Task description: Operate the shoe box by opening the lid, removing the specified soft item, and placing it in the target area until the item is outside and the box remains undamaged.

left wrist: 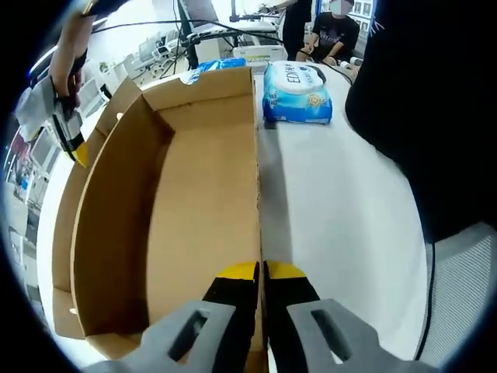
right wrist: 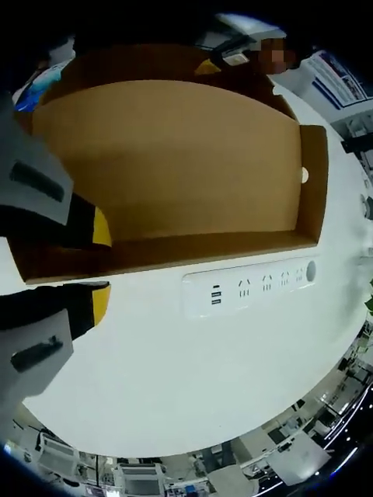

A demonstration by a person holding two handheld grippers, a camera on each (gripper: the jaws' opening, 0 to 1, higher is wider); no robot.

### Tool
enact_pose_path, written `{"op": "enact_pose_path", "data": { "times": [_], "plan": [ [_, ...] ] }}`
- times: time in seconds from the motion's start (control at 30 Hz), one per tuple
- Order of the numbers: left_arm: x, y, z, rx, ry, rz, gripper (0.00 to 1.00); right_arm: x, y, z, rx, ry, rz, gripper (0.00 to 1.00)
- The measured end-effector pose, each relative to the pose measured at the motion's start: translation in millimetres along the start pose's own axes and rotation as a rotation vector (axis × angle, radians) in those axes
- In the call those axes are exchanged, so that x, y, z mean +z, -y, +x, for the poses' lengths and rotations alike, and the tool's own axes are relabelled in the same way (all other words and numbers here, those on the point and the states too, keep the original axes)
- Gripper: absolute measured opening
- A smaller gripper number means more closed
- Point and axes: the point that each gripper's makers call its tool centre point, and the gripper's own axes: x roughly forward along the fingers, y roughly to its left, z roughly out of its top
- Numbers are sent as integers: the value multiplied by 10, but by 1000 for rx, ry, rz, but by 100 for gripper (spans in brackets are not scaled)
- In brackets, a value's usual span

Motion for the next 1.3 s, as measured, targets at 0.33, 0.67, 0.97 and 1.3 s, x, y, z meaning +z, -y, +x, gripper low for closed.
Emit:
{"op": "enact_pose_path", "data": {
  "times": [0.33, 0.67, 0.97, 1.3],
  "plan": [
    [9, 5, 6, 3, -9, -12, 0, -3, 120, -135, -15, -12, -42, 9],
    [-19, 11, 22, 15, -13, -35, 0, 62, 83, -466, -88, -10, -80, 6],
    [-26, 8, 28, 30, -6, -39, 0, 122, 36, -757, -150, -20, -99, 4],
    [-33, -11, 25, 58, 5, -63, 0, 199, -49, -1099, -226, -20, -120, 2]
  ]
}}
